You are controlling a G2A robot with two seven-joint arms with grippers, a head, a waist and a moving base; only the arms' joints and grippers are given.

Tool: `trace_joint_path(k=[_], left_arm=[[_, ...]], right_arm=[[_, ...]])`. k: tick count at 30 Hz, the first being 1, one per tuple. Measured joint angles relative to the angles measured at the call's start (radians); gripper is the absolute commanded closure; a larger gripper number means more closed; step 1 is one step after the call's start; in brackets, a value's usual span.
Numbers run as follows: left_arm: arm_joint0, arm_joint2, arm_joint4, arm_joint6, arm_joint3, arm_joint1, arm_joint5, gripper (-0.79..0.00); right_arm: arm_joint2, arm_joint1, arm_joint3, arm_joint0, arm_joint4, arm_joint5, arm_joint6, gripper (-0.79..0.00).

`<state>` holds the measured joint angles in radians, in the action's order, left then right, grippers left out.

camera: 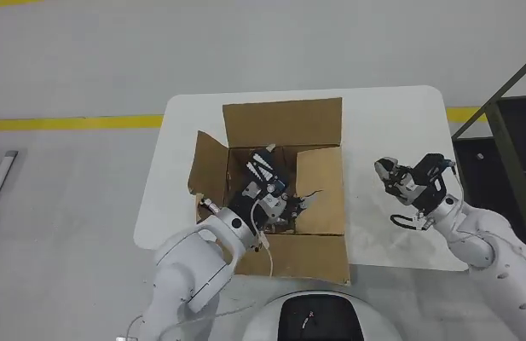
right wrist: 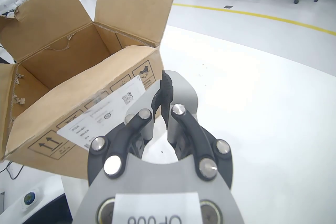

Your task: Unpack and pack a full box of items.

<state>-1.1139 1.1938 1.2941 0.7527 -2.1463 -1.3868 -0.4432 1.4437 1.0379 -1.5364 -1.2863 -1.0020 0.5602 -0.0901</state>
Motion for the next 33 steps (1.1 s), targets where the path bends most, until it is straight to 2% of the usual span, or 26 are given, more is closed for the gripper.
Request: trace_joint_path(k=[4,7,14,19,25,31,33], left_arm=[[0.024,-0.037,-0.099,0.048,0.052,-0.005,0.042,-0.785],[0.025,-0.038,-0.099,0.049,0.054,-0.005,0.044,-0.785],[0.013,-0.035,-0.111,0.042,0.065,-0.005,0.056,-0.785],[-0.041,-0.023,-0.273,0.063,0.139,-0.012,0.231,-0.785],[-0.038,-0.008,-0.516,0.072,0.251,-0.029,0.48,-0.785],[-0.003,0.014,-0.66,0.032,0.356,-0.037,0.592,-0.785],[0.001,0.012,-0.698,0.028,0.371,-0.038,0.603,-0.785]], right_arm=[[0.095,-0.013,-0.077,-0.11,0.038,0.025,0.013,0.0],[0.153,-0.019,-0.129,-0.183,0.057,0.034,0.021,0.0],[0.21,-0.022,-0.201,-0.288,0.068,0.041,0.023,0.0],[0.205,-0.02,-0.205,-0.299,0.063,0.041,0.022,0.0],[0.199,-0.018,-0.208,-0.297,0.044,0.052,0.024,0.0],[0.184,-0.016,-0.211,-0.302,0.025,0.05,0.02,0.0],[0.18,-0.015,-0.21,-0.303,0.018,0.052,0.02,0.0]])
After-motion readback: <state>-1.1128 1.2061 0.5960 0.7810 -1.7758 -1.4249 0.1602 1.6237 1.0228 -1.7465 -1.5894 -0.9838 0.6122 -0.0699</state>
